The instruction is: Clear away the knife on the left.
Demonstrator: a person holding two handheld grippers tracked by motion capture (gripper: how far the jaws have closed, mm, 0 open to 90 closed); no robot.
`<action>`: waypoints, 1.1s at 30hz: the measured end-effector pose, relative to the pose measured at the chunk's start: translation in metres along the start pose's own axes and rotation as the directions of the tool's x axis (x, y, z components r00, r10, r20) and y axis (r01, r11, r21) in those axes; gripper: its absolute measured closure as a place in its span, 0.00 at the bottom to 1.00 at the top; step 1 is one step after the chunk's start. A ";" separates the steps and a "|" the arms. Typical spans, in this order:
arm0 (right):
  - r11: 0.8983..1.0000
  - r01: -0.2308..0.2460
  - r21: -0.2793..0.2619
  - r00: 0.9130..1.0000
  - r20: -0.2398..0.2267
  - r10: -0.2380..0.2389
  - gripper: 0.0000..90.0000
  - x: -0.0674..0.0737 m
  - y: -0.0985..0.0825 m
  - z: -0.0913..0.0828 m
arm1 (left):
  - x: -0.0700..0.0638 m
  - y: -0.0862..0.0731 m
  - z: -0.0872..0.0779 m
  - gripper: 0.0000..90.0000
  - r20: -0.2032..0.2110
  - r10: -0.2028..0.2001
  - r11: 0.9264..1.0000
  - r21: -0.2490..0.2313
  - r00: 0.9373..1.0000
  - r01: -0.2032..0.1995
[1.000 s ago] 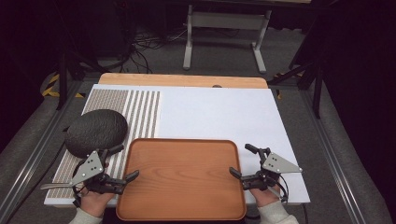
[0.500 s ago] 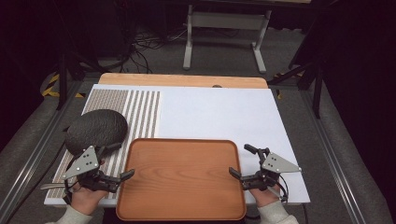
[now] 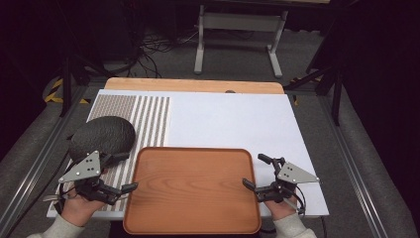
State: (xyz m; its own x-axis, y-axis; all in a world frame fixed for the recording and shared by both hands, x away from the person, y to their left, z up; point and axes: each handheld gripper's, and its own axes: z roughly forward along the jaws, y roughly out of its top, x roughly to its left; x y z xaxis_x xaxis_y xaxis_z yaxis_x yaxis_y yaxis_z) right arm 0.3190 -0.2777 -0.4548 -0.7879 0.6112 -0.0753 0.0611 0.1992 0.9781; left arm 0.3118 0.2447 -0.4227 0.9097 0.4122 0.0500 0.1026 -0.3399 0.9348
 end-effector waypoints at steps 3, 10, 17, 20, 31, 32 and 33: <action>1.000 0.000 0.003 1.000 -0.003 0.000 0.03 0.000 0.000 0.000 | 0.000 0.002 -0.002 0.10 0.011 0.002 1.000 0.029 1.000 -0.002; 1.000 -0.003 0.004 1.000 -0.006 0.003 0.03 0.000 0.000 0.000 | 0.002 0.007 -0.006 0.10 0.026 0.021 0.996 0.090 0.999 -0.023; 1.000 0.000 0.012 1.000 -0.012 0.000 0.03 0.001 0.000 0.001 | 0.007 0.008 -0.014 0.10 0.022 0.055 0.980 0.193 0.998 -0.058; 1.000 0.001 0.015 1.000 -0.014 -0.001 0.03 0.001 -0.001 0.001 | 0.009 0.009 -0.019 0.10 0.023 0.060 0.973 0.222 0.998 -0.064; 1.000 0.002 0.022 1.000 -0.017 -0.002 0.03 0.002 -0.001 0.003 | 0.019 0.009 -0.031 0.14 0.059 0.089 0.931 0.350 0.994 -0.104; 1.000 0.002 0.022 1.000 -0.016 -0.002 0.03 0.002 -0.001 0.003 | 0.020 0.009 -0.033 0.15 0.063 0.091 0.926 0.363 0.994 -0.107; 1.000 0.002 0.022 1.000 -0.017 -0.002 0.03 0.002 -0.001 0.003 | 0.020 0.009 -0.034 0.15 0.065 0.094 0.921 0.373 0.993 -0.112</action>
State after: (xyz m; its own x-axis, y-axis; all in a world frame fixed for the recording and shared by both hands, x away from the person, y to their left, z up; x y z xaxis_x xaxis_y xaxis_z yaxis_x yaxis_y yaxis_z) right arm 0.3194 -0.2747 -0.4562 -0.7982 0.5979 -0.0740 0.0727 0.2175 0.9734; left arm 0.3176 0.2787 -0.4018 0.9396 0.3225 0.1151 0.1429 -0.6747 0.7241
